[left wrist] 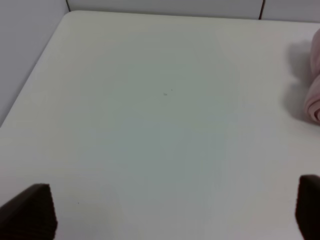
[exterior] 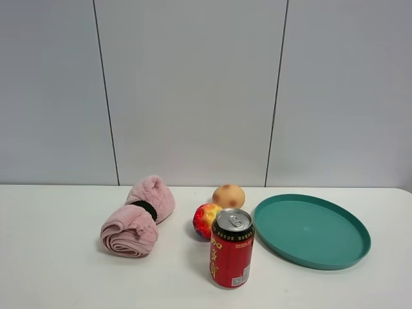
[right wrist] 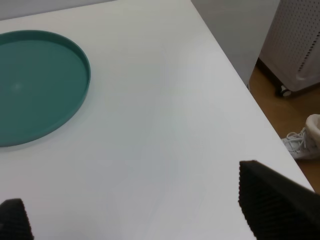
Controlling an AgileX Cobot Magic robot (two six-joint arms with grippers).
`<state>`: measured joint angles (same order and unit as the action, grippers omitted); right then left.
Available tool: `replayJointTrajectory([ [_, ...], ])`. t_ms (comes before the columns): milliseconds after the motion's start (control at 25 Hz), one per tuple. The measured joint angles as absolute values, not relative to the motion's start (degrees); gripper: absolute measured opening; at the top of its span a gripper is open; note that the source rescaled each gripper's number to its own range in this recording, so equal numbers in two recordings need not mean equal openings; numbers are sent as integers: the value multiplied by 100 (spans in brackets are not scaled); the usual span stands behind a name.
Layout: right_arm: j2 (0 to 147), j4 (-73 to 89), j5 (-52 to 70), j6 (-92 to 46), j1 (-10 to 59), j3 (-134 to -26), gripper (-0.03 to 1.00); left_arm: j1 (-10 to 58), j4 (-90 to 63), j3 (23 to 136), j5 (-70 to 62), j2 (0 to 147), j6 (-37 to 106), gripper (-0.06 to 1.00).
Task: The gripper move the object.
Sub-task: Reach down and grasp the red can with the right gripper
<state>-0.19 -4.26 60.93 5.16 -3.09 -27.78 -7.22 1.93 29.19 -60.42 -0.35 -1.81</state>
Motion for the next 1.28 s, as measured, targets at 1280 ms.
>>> replayJointTrajectory([
  [1280,2447,117,5458,-1156,170,-4720,65,-722,193,2919,-6042,-35,-181,100],
])
